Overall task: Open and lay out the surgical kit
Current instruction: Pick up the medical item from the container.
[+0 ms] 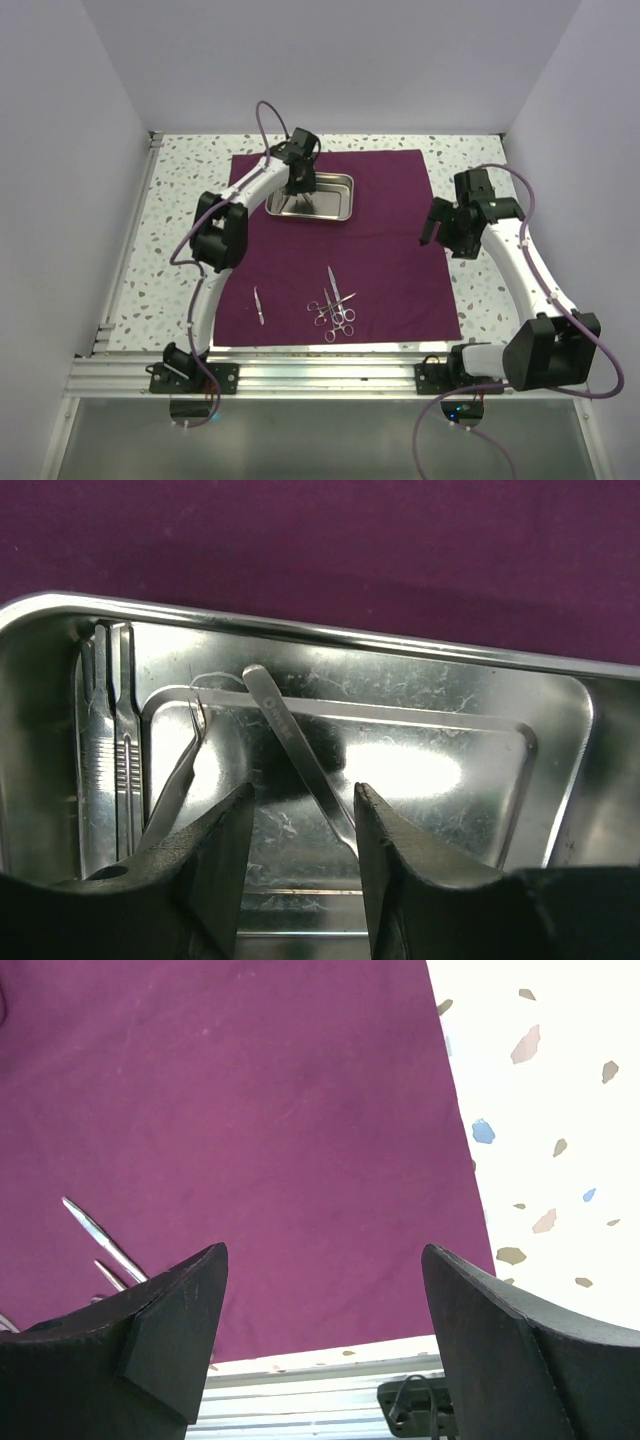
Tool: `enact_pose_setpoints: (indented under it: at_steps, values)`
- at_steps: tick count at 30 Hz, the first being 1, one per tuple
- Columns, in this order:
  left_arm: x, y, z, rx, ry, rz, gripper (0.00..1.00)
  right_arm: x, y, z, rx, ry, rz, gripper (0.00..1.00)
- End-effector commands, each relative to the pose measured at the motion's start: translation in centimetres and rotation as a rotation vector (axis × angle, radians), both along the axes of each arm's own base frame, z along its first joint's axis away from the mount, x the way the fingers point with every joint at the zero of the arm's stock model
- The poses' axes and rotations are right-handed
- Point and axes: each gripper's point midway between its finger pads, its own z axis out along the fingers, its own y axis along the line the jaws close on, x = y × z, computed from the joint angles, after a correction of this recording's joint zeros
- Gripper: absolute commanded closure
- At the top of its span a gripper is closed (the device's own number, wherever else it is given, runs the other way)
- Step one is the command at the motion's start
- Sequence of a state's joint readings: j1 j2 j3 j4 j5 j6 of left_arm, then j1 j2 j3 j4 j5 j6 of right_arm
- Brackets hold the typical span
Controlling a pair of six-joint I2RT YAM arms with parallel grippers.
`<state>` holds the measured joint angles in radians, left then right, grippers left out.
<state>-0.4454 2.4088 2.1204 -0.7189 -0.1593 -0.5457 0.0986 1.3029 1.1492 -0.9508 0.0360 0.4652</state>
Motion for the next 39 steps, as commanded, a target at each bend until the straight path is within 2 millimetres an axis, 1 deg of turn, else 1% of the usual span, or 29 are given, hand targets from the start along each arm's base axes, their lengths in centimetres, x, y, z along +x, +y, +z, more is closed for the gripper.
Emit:
enact_pose_setpoints:
  at_steps: [1, 2, 7, 8, 9, 10, 11, 12, 13, 14, 16, 19, 20, 22, 23, 25, 26, 28, 29, 30, 31, 32, 33, 34, 35, 36, 37, 38, 39]
  values:
    - [-0.5, -0.1, -1.8, -0.019, 0.031, 0.013, 0.52, -0.3, -0.5, -0.2, -0.026, 0.019, 0.013, 0.17]
    - [-0.9, 0.0, -2.5, -0.012, 0.046, 0.011, 0.52, -0.1, -0.6, -0.3, -0.028, 0.018, 0.011, 0.18]
    - [-1.6, -0.2, -4.1, 0.007, 0.075, 0.001, 0.54, 0.2, -0.4, -0.2, -0.023, 0.017, 0.015, 0.18]
    - [-1.7, -0.4, -4.3, 0.007, 0.079, -0.003, 0.63, 0.2, -0.5, -0.2, -0.024, 0.017, 0.014, 0.18]
    - [-1.8, -0.4, -4.7, 0.010, 0.089, -0.006, 0.70, 0.2, -0.5, -0.2, -0.025, 0.016, 0.015, 0.18]
    - [-1.8, -0.4, -4.8, 0.010, 0.090, -0.008, 0.76, 0.1, -0.5, -0.4, -0.026, 0.022, 0.015, 0.18]
    - [-1.9, -0.4, -4.8, 0.013, 0.091, -0.010, 0.84, 0.1, -0.6, -0.2, -0.030, 0.015, 0.011, 0.18]
    - [-1.8, -0.4, -4.7, 0.013, 0.089, -0.009, 0.86, -0.1, -0.7, -0.3, -0.032, 0.018, 0.011, 0.18]
    - [-1.9, -0.3, -4.7, 0.018, 0.090, -0.010, 0.94, -0.1, -0.7, -0.4, -0.033, 0.018, 0.010, 0.18]
    - [-1.8, -0.3, -4.5, 0.019, 0.086, -0.011, 0.99, -0.1, -0.7, -0.3, -0.035, 0.015, 0.011, 0.18]
    - [-2.0, -0.1, -4.6, 0.029, 0.090, -0.015, 1.00, -0.2, -0.8, -0.4, -0.035, 0.017, 0.009, 0.17]
    - [-1.7, 0.0, -4.0, 0.037, 0.077, -0.023, 1.00, -0.2, -0.8, -0.3, -0.030, 0.011, 0.009, 0.18]
    - [-0.9, -0.3, -2.7, 0.032, 0.045, -0.027, 1.00, -0.2, -0.7, -0.3, -0.027, 0.009, 0.009, 0.17]
    - [0.2, -0.2, -0.6, 0.048, 0.003, -0.042, 1.00, -0.2, -0.5, -0.1, -0.018, 0.001, 0.013, 0.18]
    - [1.6, -0.7, 2.2, 0.028, -0.065, -0.048, 1.00, -0.2, -0.5, 0.0, -0.018, -0.001, 0.011, 0.18]
    - [2.7, -0.6, 5.3, 0.027, -0.124, -0.055, 1.00, 0.0, -0.4, 0.1, -0.012, -0.008, 0.012, 0.18]
    - [3.4, -0.7, 8.5, 0.008, -0.187, -0.050, 1.00, 0.0, -0.3, 0.1, -0.007, -0.009, 0.014, 0.18]
    - [3.5, -0.1, 11.3, 0.012, -0.242, -0.041, 1.00, 0.2, -0.2, 0.2, 0.001, -0.013, 0.018, 0.18]
    - [3.0, 0.4, 13.3, 0.008, -0.266, -0.037, 1.00, 0.2, -0.1, 0.3, 0.003, -0.014, 0.018, 0.18]
    - [2.5, 0.7, 13.9, 0.010, -0.271, -0.035, 1.00, 0.4, -0.1, 0.4, 0.007, -0.019, 0.019, 0.18]
    - [1.3, 1.2, 12.9, 0.026, -0.235, -0.041, 1.00, 0.6, 0.1, 0.4, 0.013, -0.021, 0.020, 0.18]
    - [0.2, 1.6, 15.0, 0.011, -0.254, -0.045, 1.00, 0.6, 0.1, 0.4, 0.016, -0.021, 0.020, 0.18]
    - [-0.9, 1.8, 14.9, 0.013, -0.238, -0.051, 1.00, 0.9, 0.2, 0.5, 0.020, -0.027, 0.022, 0.18]
    - [-3.1, 2.4, 12.2, 0.036, -0.157, -0.059, 1.00, 0.9, 0.3, 0.3, 0.023, -0.021, 0.022, 0.18]
    - [-4.7, 2.9, 14.1, 0.025, -0.178, -0.062, 1.00, 1.0, 0.3, 0.2, 0.023, -0.021, 0.020, 0.18]
    - [-6.2, 3.2, 13.7, 0.030, -0.160, -0.059, 1.00, 1.1, 0.3, 0.2, 0.024, -0.022, 0.019, 0.18]
    - [-9.2, 4.0, 10.4, 0.073, -0.076, -0.070, 1.00, 1.1, 0.4, 0.0, 0.025, -0.019, 0.018, 0.18]
    - [-11.0, 4.4, 12.1, 0.055, -0.105, -0.075, 1.00, 1.2, 0.8, -0.1, 0.046, -0.014, 0.026, 0.18]
    - [-12.5, 4.6, 11.5, 0.049, -0.091, -0.064, 1.00, 1.3, 0.9, -0.3, 0.057, -0.013, 0.027, 0.18]
